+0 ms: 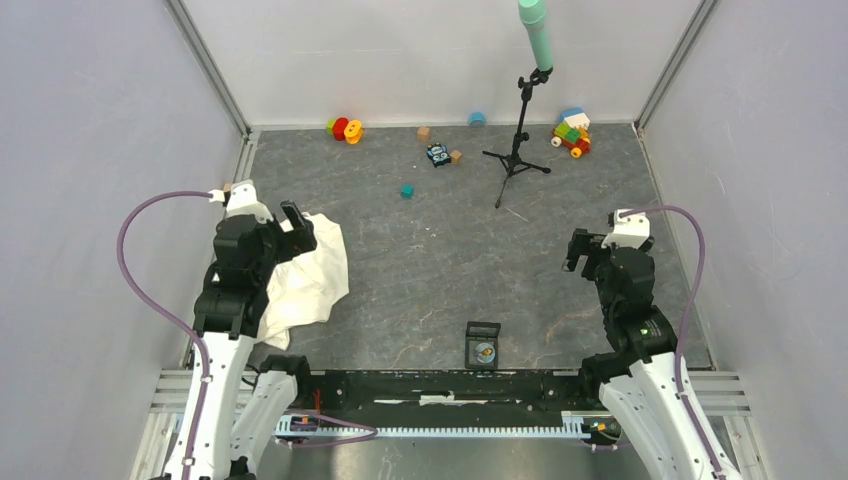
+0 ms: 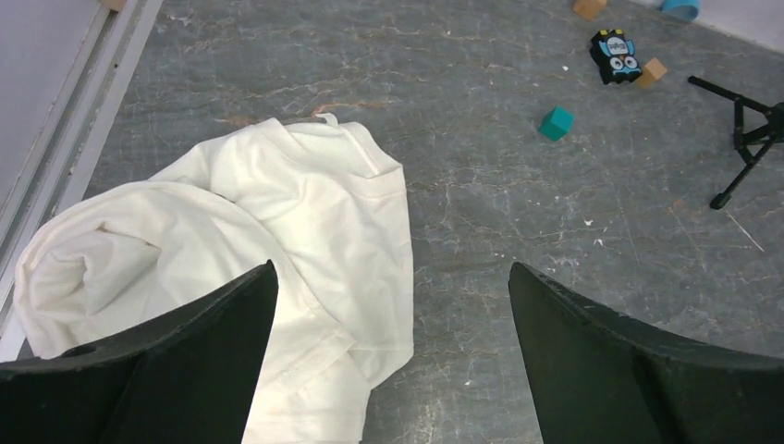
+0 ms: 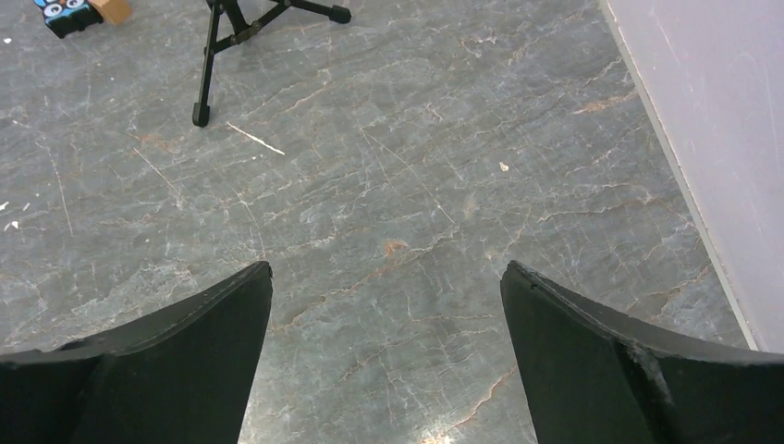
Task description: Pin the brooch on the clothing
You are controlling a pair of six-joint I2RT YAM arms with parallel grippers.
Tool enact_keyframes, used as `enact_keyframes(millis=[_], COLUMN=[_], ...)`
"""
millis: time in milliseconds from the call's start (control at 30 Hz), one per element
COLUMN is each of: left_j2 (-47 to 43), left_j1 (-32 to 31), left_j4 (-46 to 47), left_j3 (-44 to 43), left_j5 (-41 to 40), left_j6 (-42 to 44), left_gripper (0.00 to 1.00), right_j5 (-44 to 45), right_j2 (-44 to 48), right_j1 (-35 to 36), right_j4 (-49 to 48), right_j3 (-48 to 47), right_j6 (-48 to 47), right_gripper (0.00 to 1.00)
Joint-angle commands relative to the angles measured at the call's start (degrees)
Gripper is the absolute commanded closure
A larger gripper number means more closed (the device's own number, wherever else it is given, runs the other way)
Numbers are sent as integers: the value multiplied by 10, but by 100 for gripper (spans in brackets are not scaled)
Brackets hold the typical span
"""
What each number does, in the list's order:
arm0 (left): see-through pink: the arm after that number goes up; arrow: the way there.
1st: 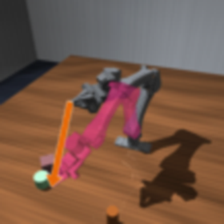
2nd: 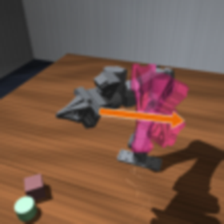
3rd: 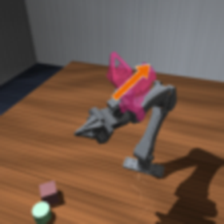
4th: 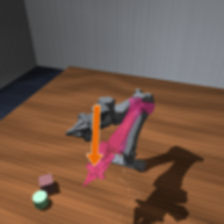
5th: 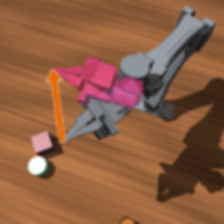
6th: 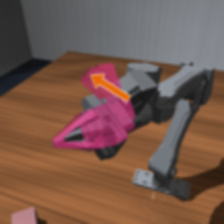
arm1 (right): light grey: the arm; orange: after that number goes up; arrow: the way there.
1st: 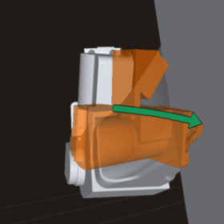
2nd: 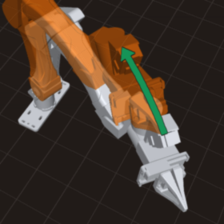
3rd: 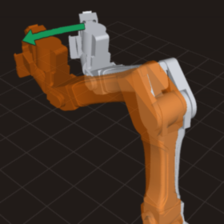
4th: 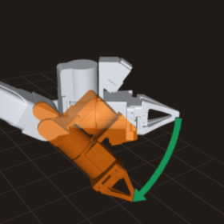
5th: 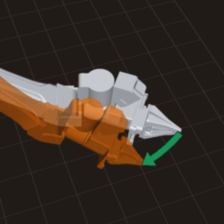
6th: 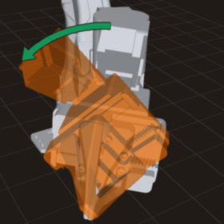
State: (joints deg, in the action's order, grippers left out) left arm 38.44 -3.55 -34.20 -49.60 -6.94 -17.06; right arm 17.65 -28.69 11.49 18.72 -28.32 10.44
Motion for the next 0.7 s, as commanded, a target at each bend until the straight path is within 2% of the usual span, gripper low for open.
enact_keyframes(millis=[0,233,367,667], left_j2=[21,30,18,192], left_j1=[3,4,3,3], left_j4=[-3,-15,-5,-46], left_j3=[-18,-8,41,39], left_j5=[-28,-84,-41,-6], left_j6=[-13,-13,-13,-18], left_gripper=[0,0,0,0], right_j5=[3,36,34,-55], right_j2=[-4,-5,-3,-20], right_j1=[-2,-1,-1,-2], right_j4=[3,-13,-34,-99], right_j3=[-37,-21,5,30], right_j6=[8,1,21,61], right_gripper=[2,2,2,2])
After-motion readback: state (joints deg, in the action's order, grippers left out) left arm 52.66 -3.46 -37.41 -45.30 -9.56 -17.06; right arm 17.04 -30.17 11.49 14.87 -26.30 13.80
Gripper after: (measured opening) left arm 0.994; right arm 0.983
